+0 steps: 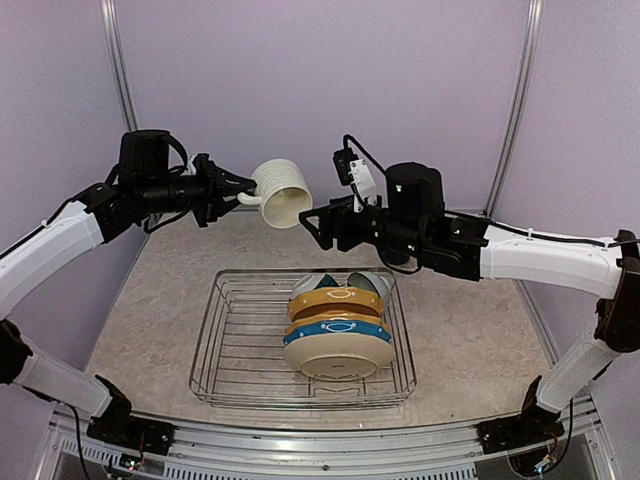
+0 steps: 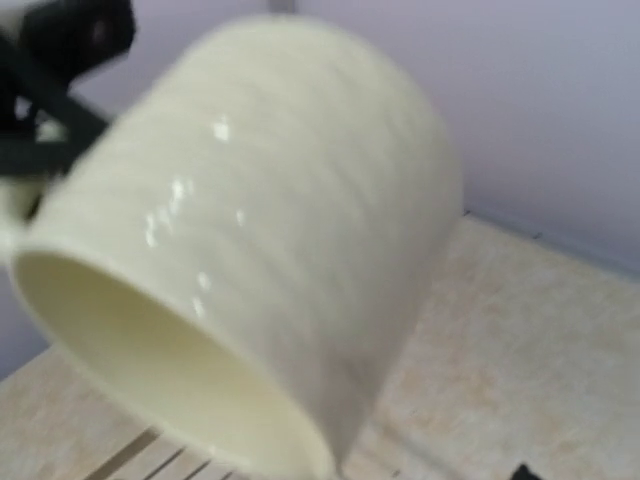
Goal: Unload the mixed dishes from the dish rack
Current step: Pass from the left arm to the right, then place the cup at the center of the board.
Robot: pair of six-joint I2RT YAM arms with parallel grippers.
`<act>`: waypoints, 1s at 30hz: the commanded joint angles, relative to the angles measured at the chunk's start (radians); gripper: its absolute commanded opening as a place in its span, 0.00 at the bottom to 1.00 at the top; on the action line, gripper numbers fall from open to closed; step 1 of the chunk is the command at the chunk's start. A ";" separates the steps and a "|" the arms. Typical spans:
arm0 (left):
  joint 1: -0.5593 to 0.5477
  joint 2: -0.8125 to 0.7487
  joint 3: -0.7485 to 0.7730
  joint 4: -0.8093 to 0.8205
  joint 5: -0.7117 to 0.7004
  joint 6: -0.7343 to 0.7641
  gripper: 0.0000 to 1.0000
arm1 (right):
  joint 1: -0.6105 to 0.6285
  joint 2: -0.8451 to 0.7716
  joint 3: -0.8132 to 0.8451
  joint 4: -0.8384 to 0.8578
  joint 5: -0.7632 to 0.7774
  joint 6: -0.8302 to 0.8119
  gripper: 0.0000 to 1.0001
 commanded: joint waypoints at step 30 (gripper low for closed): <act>-0.029 0.036 -0.181 0.416 0.065 -0.164 0.75 | 0.048 0.088 0.032 0.283 0.541 -0.223 0.00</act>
